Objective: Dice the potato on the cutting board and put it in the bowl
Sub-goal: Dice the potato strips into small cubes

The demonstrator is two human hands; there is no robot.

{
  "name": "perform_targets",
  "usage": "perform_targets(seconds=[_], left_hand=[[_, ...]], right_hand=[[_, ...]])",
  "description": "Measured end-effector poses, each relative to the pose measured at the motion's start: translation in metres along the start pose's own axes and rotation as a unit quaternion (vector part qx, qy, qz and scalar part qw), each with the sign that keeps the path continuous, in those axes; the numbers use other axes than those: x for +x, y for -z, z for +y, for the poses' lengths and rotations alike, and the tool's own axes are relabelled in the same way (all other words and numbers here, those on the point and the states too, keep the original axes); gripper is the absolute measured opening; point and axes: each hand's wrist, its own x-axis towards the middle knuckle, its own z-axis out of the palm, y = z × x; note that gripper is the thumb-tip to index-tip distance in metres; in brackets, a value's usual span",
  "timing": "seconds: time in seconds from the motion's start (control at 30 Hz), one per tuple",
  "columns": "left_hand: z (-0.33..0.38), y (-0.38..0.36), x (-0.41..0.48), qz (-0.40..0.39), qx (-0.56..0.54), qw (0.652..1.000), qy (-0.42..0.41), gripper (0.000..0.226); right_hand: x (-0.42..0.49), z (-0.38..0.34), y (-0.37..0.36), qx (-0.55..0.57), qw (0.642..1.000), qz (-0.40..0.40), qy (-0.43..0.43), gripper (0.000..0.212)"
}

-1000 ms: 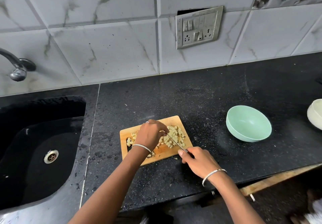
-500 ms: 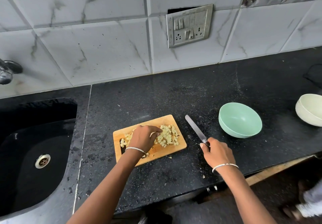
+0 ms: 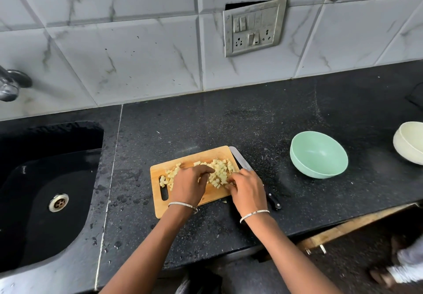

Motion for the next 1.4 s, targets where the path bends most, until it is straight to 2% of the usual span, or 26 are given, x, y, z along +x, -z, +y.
perform_targets(seconds=[0.13,0.37,0.47,0.6,0.7,0.8,0.87,0.97,1.1,1.2,1.33,1.4], left_hand=[[-0.005,0.003,-0.007,0.008,-0.020,0.999,0.026,0.013],[0.001,0.003,-0.012,-0.058,-0.026,0.996,0.060,0.019],[0.004,0.003,-0.009,-0.091,-0.065,0.991,0.072,0.027],[0.003,0.004,-0.005,-0.100,-0.172,0.975,0.097,0.014],[0.004,0.004,-0.003,-0.100,-0.206,0.967,0.109,0.007],[0.003,0.001,-0.002,-0.092,-0.187,0.969,0.131,0.005],[0.001,-0.001,-0.001,-0.081,-0.151,0.975,0.138,0.011],[-0.002,0.001,-0.002,-0.084,-0.067,0.986,0.128,0.019],[0.001,0.002,-0.001,-0.099,-0.044,0.988,0.106,0.020],[0.006,-0.002,0.001,-0.113,-0.068,0.986,0.099,0.017],[0.005,-0.002,0.002,-0.090,-0.094,0.983,0.126,0.009],[0.006,-0.001,0.003,-0.082,-0.087,0.983,0.136,0.008]], right_hand=[[0.006,-0.002,-0.008,-0.021,1.000,-0.008,-0.012,0.019],[0.008,0.001,-0.010,0.064,0.998,-0.017,0.002,0.011],[0.007,-0.001,-0.011,0.173,0.985,-0.025,-0.006,0.010],[0.009,-0.002,-0.008,0.306,0.949,-0.051,-0.059,0.009],[0.012,-0.001,-0.005,0.377,0.918,-0.071,-0.096,0.010],[0.014,-0.001,-0.007,0.397,0.908,-0.069,-0.116,0.012],[0.014,0.000,-0.009,0.397,0.907,-0.071,-0.119,0.011],[0.015,0.003,-0.012,0.384,0.914,-0.070,-0.112,0.013],[0.014,0.004,-0.016,0.382,0.913,-0.072,-0.121,0.015],[0.015,-0.001,-0.015,0.424,0.889,-0.079,-0.153,0.013],[0.013,-0.005,-0.007,0.494,0.845,-0.091,-0.182,0.008],[0.015,0.000,-0.005,0.445,0.877,-0.059,-0.174,0.009]])
